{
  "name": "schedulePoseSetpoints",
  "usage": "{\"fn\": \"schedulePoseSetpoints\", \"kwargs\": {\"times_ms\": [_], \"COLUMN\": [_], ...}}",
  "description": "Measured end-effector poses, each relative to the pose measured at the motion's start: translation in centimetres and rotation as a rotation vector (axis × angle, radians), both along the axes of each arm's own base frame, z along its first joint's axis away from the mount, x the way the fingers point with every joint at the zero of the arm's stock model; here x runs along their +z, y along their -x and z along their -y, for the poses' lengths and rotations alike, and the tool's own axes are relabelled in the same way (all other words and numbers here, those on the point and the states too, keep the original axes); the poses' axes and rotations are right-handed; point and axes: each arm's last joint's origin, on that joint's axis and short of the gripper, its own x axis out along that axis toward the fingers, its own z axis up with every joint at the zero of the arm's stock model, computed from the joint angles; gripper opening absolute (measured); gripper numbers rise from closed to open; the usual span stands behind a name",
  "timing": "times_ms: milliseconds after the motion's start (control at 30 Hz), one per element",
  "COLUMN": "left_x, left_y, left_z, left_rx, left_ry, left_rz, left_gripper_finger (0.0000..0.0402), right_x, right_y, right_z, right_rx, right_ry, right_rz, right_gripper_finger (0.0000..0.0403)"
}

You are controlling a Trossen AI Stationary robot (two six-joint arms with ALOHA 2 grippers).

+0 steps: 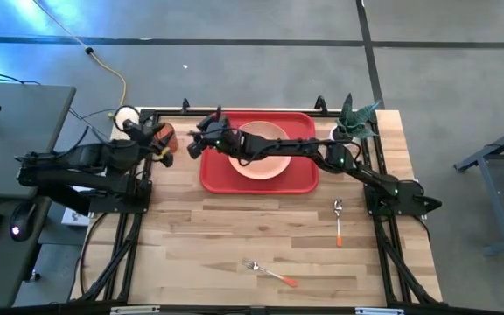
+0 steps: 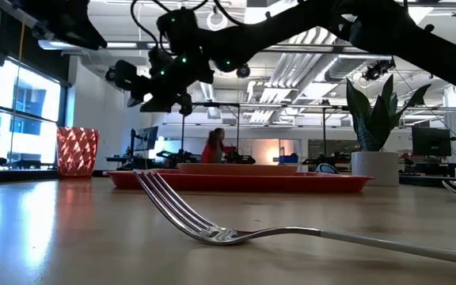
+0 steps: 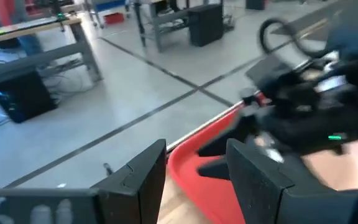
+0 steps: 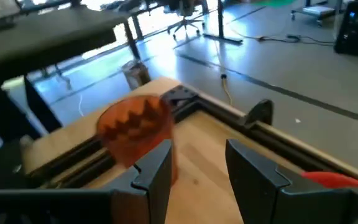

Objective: Pick and place plate/cup/fork/spoon on tray
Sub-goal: Put the orange cup to the left on the red tray

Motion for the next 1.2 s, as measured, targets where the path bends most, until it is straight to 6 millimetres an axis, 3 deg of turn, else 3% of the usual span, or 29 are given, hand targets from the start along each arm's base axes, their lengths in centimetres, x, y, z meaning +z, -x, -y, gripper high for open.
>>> {"fn": "schedulePoseSetpoints", "kwargs": {"times_ms": [200,400,500,600,800,967,1200], "left_x": [-1.0,-1.6,-1.8,-1.9,-2.1,-2.2,-2.3], "left_y": [-1.3,-2.1,-2.5,-3.0,-3.5,-3.8,-4.5], "left_z": [-0.1,-0.2,-0.3,-0.4,-0.4,-0.3,-0.3], "left_rx": [0.0,-0.015,-0.018,-0.02,-0.055,-0.101,-0.12], "left_ry": [0.041,0.075,0.058,0.045,0.063,0.095,0.116], "left_rz": [-0.046,-0.103,-0.142,-0.162,-0.177,-0.171,-0.154], "left_gripper_finger": [0.0158,0.0158,0.0158,0.0158,0.0158,0.0158,0.0158], "right_x": [0.2,4.0,5.0,4.9,2.2,1.4,1.3], "right_y": [0.5,3.0,4.7,7.0,12.1,17.7,26.3], "right_z": [-1.9,-9.2,-11.0,-11.8,-13.3,-15.5,-16.1], "right_rx": [-0.015,-0.106,-0.174,-0.309,-0.553,-0.626,-0.518], "right_ry": [0.047,0.243,0.28,0.281,0.279,0.234,0.026], "right_rz": [-0.158,-0.423,-0.536,-0.644,-0.784,-0.669,-0.384], "right_gripper_finger": [0.014,0.014,0.014,0.014,0.0131,0.0114,0.0074]}}
